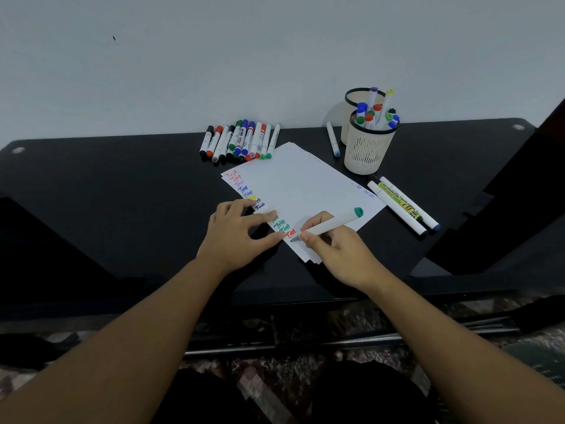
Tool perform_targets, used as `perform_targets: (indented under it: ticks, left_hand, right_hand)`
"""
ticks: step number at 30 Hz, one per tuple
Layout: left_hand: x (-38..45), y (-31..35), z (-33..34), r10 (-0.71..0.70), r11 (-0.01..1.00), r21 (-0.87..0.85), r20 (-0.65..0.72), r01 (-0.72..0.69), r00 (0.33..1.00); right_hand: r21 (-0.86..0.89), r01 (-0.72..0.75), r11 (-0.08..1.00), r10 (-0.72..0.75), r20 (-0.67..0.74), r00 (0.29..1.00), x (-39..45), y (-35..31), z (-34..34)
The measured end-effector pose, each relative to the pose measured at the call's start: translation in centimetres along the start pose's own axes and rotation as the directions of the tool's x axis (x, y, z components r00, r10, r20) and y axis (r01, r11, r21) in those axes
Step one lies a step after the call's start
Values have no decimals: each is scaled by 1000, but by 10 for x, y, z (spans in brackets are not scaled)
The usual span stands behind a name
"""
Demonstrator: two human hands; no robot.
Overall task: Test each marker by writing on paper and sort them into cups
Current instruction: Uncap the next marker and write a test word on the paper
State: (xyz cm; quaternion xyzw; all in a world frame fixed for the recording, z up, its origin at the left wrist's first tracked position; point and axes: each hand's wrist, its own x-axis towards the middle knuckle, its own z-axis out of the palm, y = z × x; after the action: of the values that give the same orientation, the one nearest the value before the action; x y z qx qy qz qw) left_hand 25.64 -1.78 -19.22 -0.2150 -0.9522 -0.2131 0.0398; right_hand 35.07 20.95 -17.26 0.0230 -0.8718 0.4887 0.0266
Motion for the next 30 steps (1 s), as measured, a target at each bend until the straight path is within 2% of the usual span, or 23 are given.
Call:
perform_targets:
  ticks: [7, 12, 16, 20, 24, 30]
  left_hand:
    - [-1, 1, -2, -6, 1000, -12, 5, 6, 1000]
    - [-1, 1, -1, -1, 1000, -13, -1, 1, 1000]
    - [-1, 2, -1, -6, 1000, -21, -10, 6, 1000]
    - [-1, 2, -1, -1, 1000, -16, -5, 1, 1000]
    - [-1, 2, -1, -5, 1000, -17, -4, 5, 1000]
    - [-1, 1, -1, 2, 1000, -16, -2, -2, 1000]
  right_hand:
    - [-8, 15, 1000, -16, -74, 997, 0, 1, -1]
    - [-16, 0, 1000, 0, -1, 1000, 0, 1, 1]
    - [-17, 19, 1000, -20, -80, 997, 1, 0, -1]
    - [-23, 7, 1000, -8, -17, 1000, 0, 1, 0]
    - [-17, 14, 1000, -15, -78, 997, 0, 0, -1]
    - [-19, 5, 1000, -6, -34, 999, -1, -1, -2]
